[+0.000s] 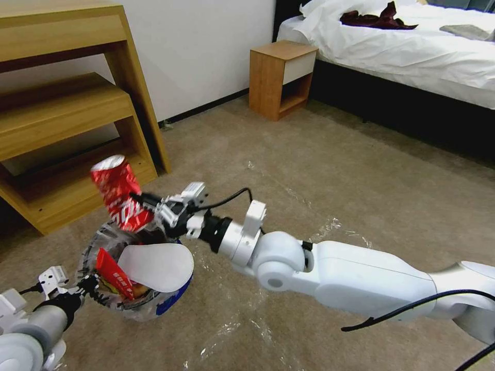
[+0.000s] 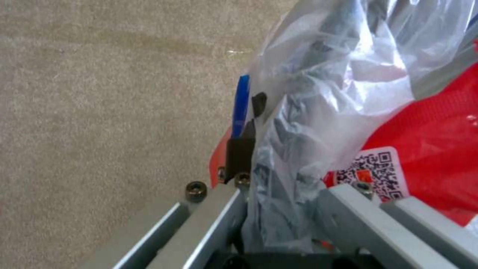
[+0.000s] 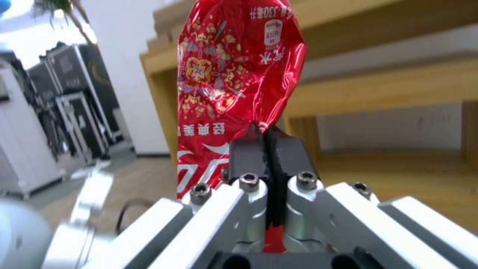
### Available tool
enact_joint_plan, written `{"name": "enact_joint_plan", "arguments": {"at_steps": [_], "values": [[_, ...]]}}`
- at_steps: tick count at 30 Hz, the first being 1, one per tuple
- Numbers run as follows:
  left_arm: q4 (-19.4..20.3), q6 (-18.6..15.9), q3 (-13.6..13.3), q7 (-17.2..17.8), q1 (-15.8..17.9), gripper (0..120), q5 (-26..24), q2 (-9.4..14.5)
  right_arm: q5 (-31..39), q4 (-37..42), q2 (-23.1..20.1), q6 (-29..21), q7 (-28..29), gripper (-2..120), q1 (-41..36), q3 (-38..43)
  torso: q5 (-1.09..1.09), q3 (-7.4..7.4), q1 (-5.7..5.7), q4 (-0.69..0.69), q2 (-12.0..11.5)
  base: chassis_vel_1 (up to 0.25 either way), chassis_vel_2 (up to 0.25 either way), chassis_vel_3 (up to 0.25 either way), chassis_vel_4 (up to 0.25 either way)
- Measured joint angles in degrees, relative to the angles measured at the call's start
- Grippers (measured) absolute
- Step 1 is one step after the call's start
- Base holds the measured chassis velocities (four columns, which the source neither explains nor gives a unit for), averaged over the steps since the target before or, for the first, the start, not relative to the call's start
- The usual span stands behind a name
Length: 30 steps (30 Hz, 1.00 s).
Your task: Pick up the trash bin and place the garbage on the floor into it.
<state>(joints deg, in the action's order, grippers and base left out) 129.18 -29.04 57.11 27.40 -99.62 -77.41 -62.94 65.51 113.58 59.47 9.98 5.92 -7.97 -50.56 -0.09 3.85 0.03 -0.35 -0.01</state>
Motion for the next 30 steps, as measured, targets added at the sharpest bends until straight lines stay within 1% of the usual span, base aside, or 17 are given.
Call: {"name": "enact_joint_plan", "arguments": {"at_steps": [1,7,16,20,30], "values": [[0.0,0.0,0.0,0.0,0.0,0,0.0,0.0,0.0,0.0,0.0,0.0,0.0,0,0.0,0.0,0.00,0.00,0.00,0.00,0.0,0.000,0.000,0.000,0.000],[0.1,0.1,0.2,0.0,0.2,0,0.0,0.1,-1.5,-0.4,-0.8,-1.2,1.7,0,1.7,-7.0,0.01,0.00,0.00,-0.01,0.0,0.000,0.000,0.000,0.000],[0.6,0.3,0.2,-0.1,0.2,0,0.0,0.1,-3.3,-4.0,0.8,-1.3,1.5,0,1.8,-9.2,0.01,0.00,0.00,-0.01,0.0,0.000,0.000,0.000,0.000],[0.7,0.4,0.3,-0.1,0.1,0,0.0,0.1,-3.8,-5.3,1.9,-1.3,1.3,0,2.0,-10.0,0.00,0.00,0.00,-0.01,0.0,0.000,0.000,0.000,0.000],[0.8,0.8,0.4,-0.3,-0.1,0,0.4,-0.4,-5.3,-8.7,6.8,-1.3,1.6,0,2.6,-12.1,0.00,0.00,0.00,0.00,0.0,0.000,0.000,0.000,0.000]]}}
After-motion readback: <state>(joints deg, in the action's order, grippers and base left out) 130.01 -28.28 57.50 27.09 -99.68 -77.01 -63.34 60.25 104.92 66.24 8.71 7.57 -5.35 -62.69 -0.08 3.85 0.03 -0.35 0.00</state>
